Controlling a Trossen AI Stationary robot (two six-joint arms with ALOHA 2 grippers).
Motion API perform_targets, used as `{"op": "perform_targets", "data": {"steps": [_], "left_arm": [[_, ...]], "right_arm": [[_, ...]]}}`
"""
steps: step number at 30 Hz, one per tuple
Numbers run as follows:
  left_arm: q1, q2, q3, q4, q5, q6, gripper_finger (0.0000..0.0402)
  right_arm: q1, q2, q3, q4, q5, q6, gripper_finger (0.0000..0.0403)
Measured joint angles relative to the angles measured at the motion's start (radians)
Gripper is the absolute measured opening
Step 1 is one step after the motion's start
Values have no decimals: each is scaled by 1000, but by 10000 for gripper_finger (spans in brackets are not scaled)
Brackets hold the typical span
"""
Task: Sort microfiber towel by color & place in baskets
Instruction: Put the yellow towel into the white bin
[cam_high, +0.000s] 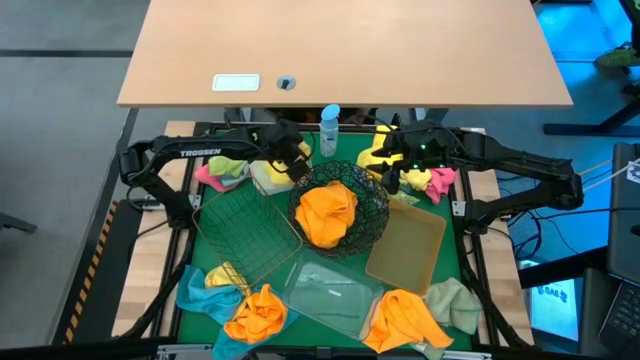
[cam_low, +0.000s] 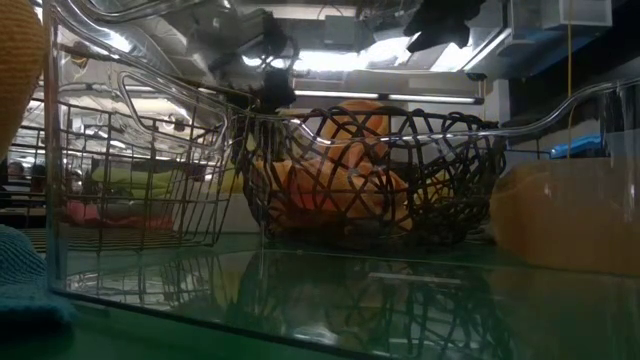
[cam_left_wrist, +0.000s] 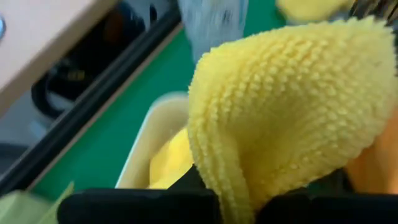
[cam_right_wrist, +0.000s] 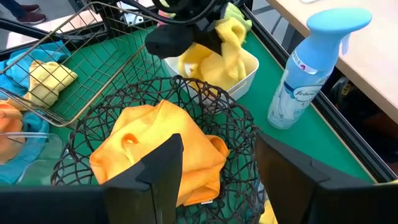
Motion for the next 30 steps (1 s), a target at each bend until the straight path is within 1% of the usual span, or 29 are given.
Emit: {"op": "perform_targets", "data": {"steps": [5, 8, 10, 14, 19, 22, 27, 30], "left_arm": [[0, 0, 0, -160, 0, 2, 10], [0, 4, 0, -221, -8, 4, 10], [0, 9, 0, -231, -26, 25, 10], [0, 13, -1, -208, -103, 111, 10], [13, 24, -1, -198, -98, 119, 13], [16, 24, -1, -192, -96, 131, 31], [19, 23, -1, -180, -119, 131, 82], [24, 23, -1, -161, -120, 160, 108]], "right_arm": [[0, 0, 0, -18, 0, 0, 200], [0, 0, 0, -19, 0, 0, 200], [0, 0, 0, -20, 1, 0, 200], [0, 0, 0, -29, 38, 0, 200], [0, 0, 0, -41, 72, 0, 200], [0, 0, 0, -41, 76, 0, 200], [0, 0, 0, -41, 77, 0, 200], [0, 0, 0, -41, 76, 0, 200]]}}
